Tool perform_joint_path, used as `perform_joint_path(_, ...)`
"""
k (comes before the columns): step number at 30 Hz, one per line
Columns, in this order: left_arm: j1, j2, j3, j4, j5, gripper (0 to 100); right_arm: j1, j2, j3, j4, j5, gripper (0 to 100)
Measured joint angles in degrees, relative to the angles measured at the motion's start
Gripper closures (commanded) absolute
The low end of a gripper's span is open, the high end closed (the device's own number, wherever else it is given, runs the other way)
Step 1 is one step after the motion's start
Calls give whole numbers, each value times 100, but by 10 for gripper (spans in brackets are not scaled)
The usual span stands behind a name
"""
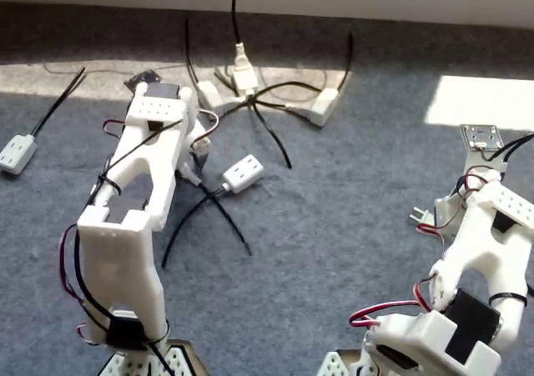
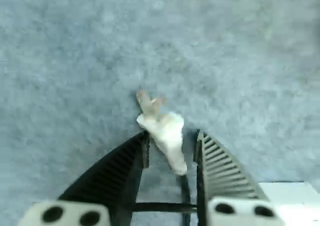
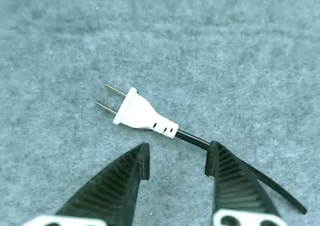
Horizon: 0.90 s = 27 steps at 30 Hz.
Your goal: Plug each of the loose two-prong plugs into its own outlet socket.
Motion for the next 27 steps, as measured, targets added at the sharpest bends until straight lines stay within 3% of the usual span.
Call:
perform_joint_path(22, -273, 0, 18, 220, -35, 845, 0, 0, 0, 0, 0, 807)
perform_joint_path(27, -554, 0, 88, 220, -35, 1000, 0, 0, 0, 0, 0, 807)
